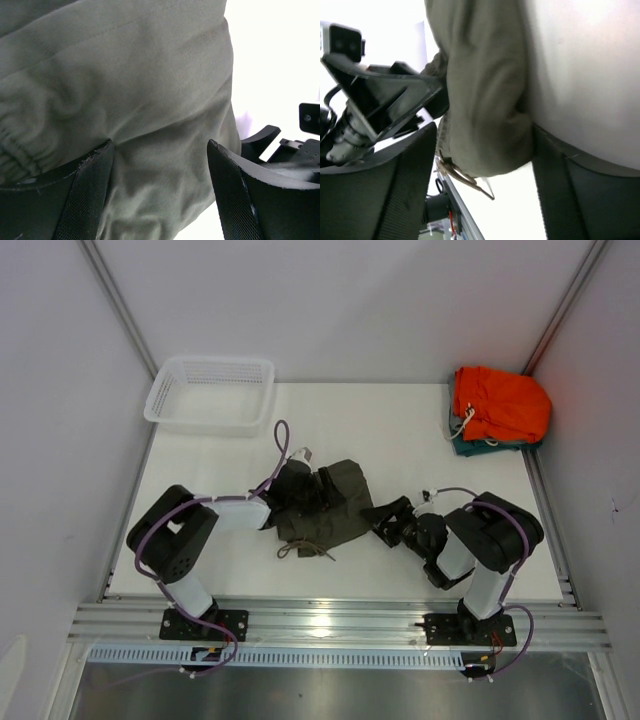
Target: Fold and stack the shorts
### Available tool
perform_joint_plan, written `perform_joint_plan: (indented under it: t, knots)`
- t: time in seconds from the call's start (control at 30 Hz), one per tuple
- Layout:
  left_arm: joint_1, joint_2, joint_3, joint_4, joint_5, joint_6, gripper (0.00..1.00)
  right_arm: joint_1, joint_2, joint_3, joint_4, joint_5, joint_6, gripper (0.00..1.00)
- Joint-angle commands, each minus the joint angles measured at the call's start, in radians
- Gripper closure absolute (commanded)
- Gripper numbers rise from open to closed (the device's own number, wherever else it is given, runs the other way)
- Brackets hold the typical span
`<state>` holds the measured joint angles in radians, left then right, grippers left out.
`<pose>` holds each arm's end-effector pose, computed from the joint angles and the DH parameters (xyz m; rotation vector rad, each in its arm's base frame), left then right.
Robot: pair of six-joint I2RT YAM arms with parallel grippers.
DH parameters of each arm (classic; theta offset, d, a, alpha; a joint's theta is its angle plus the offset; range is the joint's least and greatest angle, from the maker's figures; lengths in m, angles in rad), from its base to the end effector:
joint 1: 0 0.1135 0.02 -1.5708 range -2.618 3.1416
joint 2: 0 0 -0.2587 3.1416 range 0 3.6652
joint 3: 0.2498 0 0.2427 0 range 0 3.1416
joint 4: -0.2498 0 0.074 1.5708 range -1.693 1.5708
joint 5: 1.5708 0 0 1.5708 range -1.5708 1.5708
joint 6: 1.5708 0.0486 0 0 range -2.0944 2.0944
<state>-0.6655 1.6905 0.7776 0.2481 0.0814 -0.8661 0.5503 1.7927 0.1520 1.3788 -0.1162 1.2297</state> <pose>0.2638 -0.2121 0.1454 -0.1927 2.3896 -0.8790 0.2003 0.1295 0.0954 0.5982 1.9680 1.3004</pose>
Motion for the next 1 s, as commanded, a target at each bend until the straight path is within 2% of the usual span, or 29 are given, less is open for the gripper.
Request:
perform_joint_plan:
  t: [0.0, 0.03, 0.2, 0.23, 0.27, 0.33, 0.37, 0.43, 0.5, 0.57, 0.6, 0.63, 0.77, 0.83, 0.93, 0.97]
  knots:
    - [-0.011, -0.058, 0.009, -0.072, -0.055, 0.005, 0.22, -0.010, 0.010, -0.035, -0.133, 0.058, -0.018, 0.31]
    - [-0.011, -0.063, 0.020, -0.079, -0.061, 0.012, 0.22, -0.010, -0.024, -0.040, -0.156, 0.056, -0.021, 0.39]
    - [-0.011, -0.074, 0.037, -0.107, -0.112, 0.041, 0.22, -0.001, -0.177, -0.069, -0.334, 0.064, -0.055, 0.51]
    - [-0.011, -0.074, 0.038, -0.109, -0.115, 0.044, 0.22, 0.000, -0.212, -0.066, -0.381, 0.066, -0.061, 0.61]
    - [-0.011, -0.072, 0.041, -0.107, -0.123, 0.050, 0.22, 0.002, -0.292, -0.059, -0.484, 0.070, -0.067, 0.67]
    - [-0.011, -0.071, 0.043, -0.107, -0.124, 0.053, 0.22, 0.010, -0.419, -0.039, -0.565, 0.092, -0.094, 0.77]
    - [-0.011, -0.069, 0.043, -0.106, -0.126, 0.056, 0.22, 0.011, -0.462, -0.026, -0.669, 0.104, -0.105, 0.85]
    - [-0.011, -0.063, 0.040, -0.095, -0.123, 0.055, 0.22, 0.013, -0.566, 0.021, -0.810, 0.160, -0.143, 0.93]
    - [-0.011, -0.058, 0.038, -0.092, -0.115, 0.056, 0.22, 0.007, -0.598, 0.046, -0.853, 0.148, -0.163, 1.00]
    - [-0.011, -0.060, 0.037, -0.089, -0.111, 0.061, 0.22, -0.013, -0.599, 0.063, -0.879, 0.128, -0.182, 1.00]
    - [-0.011, -0.061, 0.037, -0.090, -0.109, 0.064, 0.22, -0.016, -0.590, 0.069, -0.885, 0.092, -0.196, 0.92]
    - [-0.011, -0.071, 0.037, -0.098, -0.111, 0.065, 0.22, -0.016, -0.587, 0.073, -0.891, 0.089, -0.209, 0.70]
    - [-0.011, -0.100, 0.043, -0.121, -0.123, 0.082, 0.22, -0.021, -0.584, 0.055, -0.877, 0.101, -0.226, 0.69]
    - [-0.013, -0.106, 0.051, -0.133, -0.123, 0.088, 0.22, -0.024, -0.590, 0.052, -0.868, 0.095, -0.226, 0.73]
    - [-0.016, -0.123, 0.055, -0.155, -0.127, 0.104, 0.22, -0.024, -0.610, 0.070, -0.903, 0.092, -0.225, 0.77]
    - [-0.019, -0.129, 0.055, -0.159, -0.137, 0.111, 0.22, -0.024, -0.616, 0.081, -0.946, 0.096, -0.229, 0.74]
